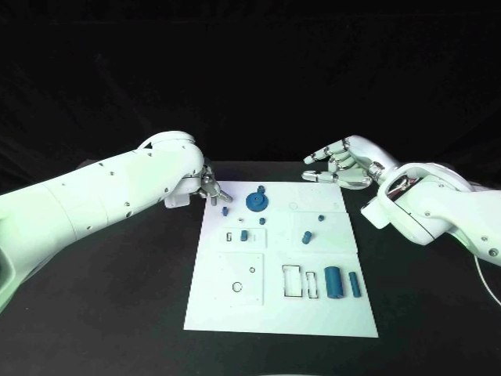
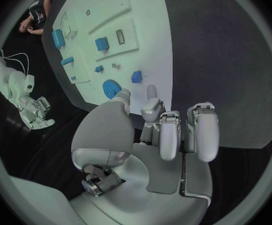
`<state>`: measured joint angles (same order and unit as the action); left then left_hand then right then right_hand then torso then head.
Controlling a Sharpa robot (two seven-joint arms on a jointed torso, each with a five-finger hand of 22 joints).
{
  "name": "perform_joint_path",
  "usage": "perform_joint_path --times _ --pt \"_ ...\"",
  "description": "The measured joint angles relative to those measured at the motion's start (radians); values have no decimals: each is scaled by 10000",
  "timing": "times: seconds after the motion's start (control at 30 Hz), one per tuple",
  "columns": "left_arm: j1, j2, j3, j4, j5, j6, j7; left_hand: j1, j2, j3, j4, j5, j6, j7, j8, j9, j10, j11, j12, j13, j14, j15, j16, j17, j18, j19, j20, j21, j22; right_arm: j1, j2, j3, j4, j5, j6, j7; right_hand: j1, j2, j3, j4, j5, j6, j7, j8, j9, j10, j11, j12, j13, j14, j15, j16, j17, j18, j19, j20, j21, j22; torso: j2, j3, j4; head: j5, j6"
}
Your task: Assemble the parts on the task board
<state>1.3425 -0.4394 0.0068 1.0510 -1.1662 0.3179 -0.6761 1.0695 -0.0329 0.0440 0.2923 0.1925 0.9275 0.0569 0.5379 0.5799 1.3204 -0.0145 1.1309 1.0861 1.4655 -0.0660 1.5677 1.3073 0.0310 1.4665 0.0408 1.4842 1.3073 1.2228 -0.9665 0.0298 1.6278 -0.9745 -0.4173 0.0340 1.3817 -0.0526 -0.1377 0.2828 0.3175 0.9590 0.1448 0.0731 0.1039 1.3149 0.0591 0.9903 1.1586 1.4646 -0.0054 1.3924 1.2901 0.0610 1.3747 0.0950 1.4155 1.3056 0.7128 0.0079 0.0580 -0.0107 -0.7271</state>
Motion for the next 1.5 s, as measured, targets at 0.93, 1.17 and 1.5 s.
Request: perform_joint_path --times 0.93,1.17,1.5 --pt "-146 159 -23 -144 297 320 377 865 451 -83 -83 0 -1 0 135 195 35 -35 78 10 0 -1 0 5 0 0 0 31 -1 -2 41 -2 -30 2 2 -14 -41 41 -27 -28 -1 0 0 0 6 0 0 0 -7 0 0 0 1 0 1 1 0 1 -18 12 9 -16 -41" --pt "-168 182 -31 -178 299 351 365 1094 511 -41 -125 0 -1 0 135 220 35 -35 78 -2 0 0 0 5 -1 0 -1 31 -1 -2 42 -3 -27 6 2 -14 -41 41 -27 -28 -1 0 0 0 5 0 0 0 -7 1 0 0 1 1 1 1 0 1 -12 9 7 -27 -58" --pt "-185 202 -37 -162 295 338 320 1854 737 301 -455 31 -81 -79 178 264 35 -35 78 -8 8 -65 0 4 0 0 -1 31 0 -4 40 -3 -24 13 3 -14 -40 41 -27 -28 -1 0 0 0 4 1 0 0 -6 0 0 0 1 0 1 1 0 1 -10 8 5 -40 -79"
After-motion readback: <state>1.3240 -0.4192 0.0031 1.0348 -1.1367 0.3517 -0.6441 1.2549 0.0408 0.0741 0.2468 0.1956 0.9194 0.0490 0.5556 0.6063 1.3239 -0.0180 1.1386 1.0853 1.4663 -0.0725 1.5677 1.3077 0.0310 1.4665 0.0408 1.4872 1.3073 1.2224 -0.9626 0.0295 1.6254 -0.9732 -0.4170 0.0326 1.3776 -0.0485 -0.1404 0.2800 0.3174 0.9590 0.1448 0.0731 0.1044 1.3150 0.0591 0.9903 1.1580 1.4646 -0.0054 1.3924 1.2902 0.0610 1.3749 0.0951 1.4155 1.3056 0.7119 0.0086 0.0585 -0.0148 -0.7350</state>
